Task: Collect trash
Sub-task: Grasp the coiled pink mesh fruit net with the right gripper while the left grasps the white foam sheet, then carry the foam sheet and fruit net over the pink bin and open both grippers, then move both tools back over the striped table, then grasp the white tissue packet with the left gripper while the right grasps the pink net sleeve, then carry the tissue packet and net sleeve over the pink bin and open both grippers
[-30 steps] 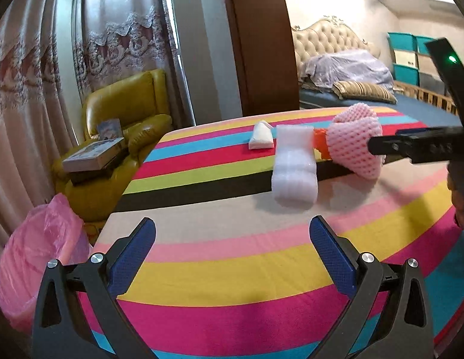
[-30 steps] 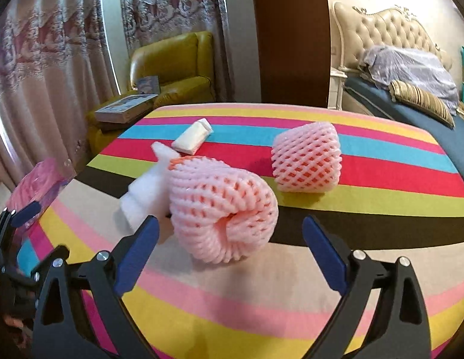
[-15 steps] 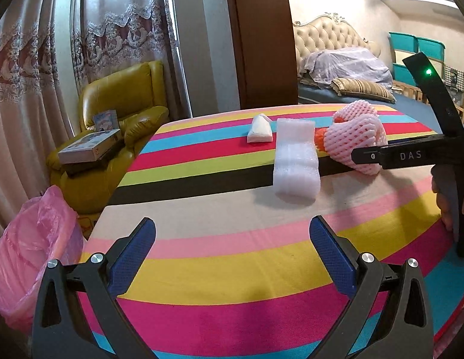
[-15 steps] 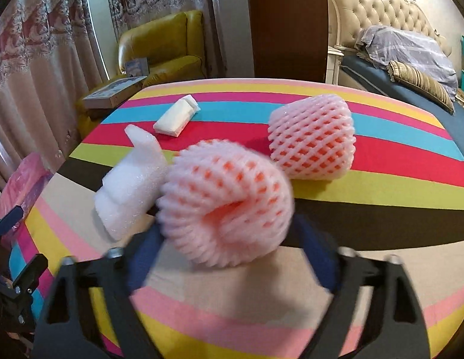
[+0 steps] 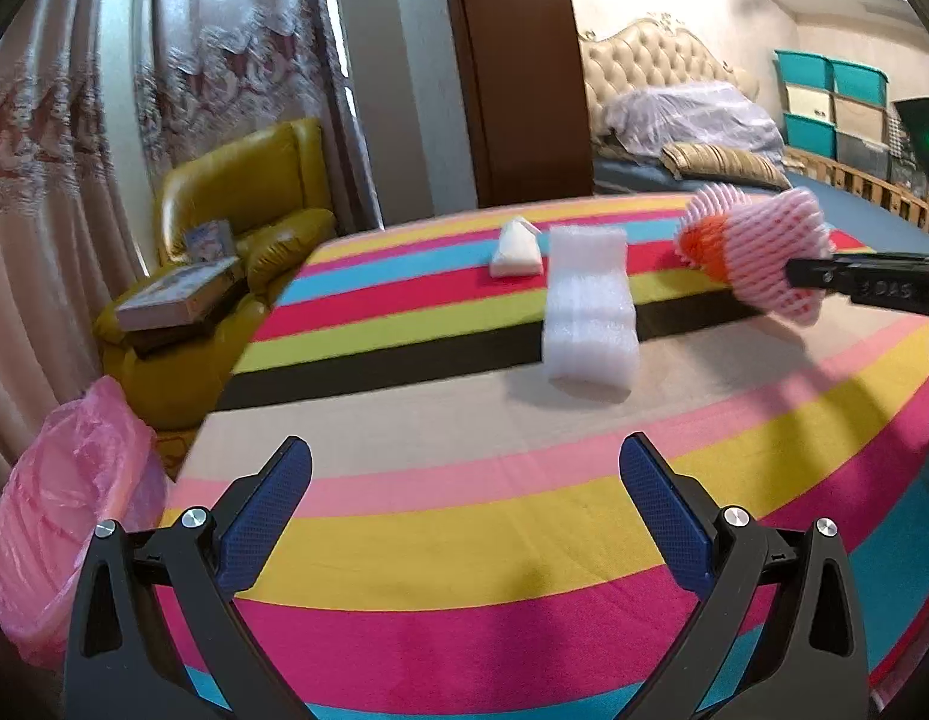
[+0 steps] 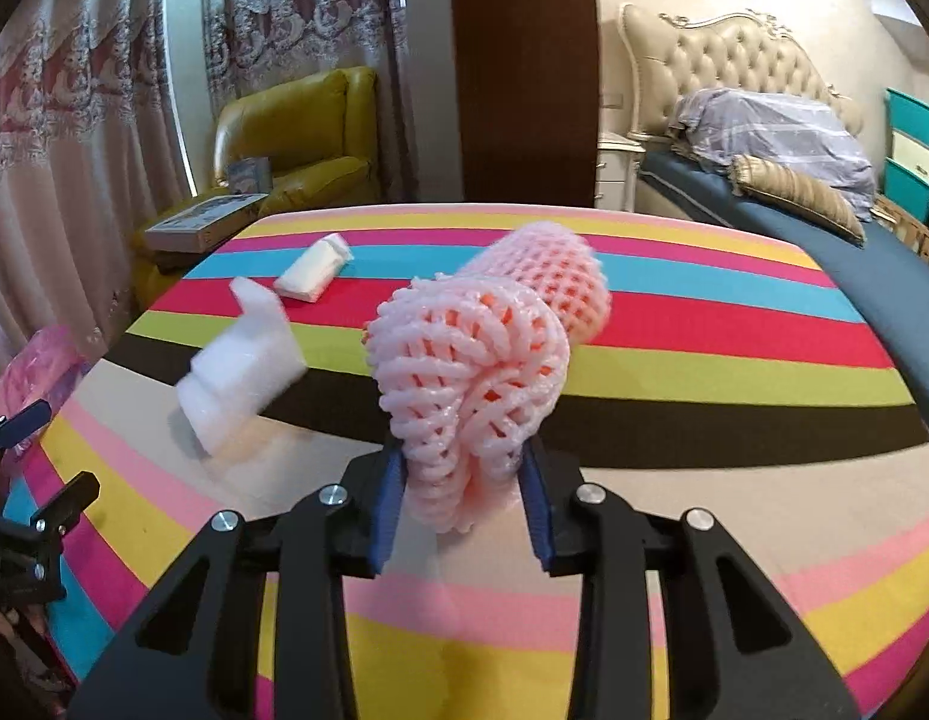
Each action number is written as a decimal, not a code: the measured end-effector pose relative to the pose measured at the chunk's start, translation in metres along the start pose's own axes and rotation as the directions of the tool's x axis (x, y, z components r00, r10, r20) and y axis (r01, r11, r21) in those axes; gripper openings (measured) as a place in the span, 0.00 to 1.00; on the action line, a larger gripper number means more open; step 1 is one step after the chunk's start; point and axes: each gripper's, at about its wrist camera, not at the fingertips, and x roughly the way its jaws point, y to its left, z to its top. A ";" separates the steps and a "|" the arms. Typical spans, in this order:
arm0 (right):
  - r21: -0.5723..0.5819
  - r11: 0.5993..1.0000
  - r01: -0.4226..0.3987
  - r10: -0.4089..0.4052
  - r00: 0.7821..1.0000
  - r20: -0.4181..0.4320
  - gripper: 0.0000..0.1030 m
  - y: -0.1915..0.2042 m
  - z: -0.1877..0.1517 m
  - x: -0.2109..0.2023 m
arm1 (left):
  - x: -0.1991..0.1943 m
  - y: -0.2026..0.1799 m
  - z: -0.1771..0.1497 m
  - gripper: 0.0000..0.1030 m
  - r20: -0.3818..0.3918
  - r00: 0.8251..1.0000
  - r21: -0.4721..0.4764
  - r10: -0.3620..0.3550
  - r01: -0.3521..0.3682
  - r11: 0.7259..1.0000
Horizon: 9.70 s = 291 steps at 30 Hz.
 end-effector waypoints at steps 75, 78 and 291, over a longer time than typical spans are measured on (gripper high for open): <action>-0.330 0.928 -0.173 0.183 0.983 -0.002 0.34 0.121 -0.039 -0.056 | -0.078 0.031 -0.014 0.49 0.085 0.991 -0.107 0.098 -0.089 0.990; -0.340 0.920 -0.196 0.203 0.979 -0.013 0.34 0.131 -0.038 -0.057 | -0.083 0.041 -0.017 0.49 0.089 0.989 -0.116 0.120 -0.109 0.987; -0.483 0.818 -0.312 0.352 0.936 -0.009 0.29 0.196 -0.014 -0.078 | -0.107 0.078 -0.023 0.36 0.102 0.959 -0.188 0.265 -0.243 0.952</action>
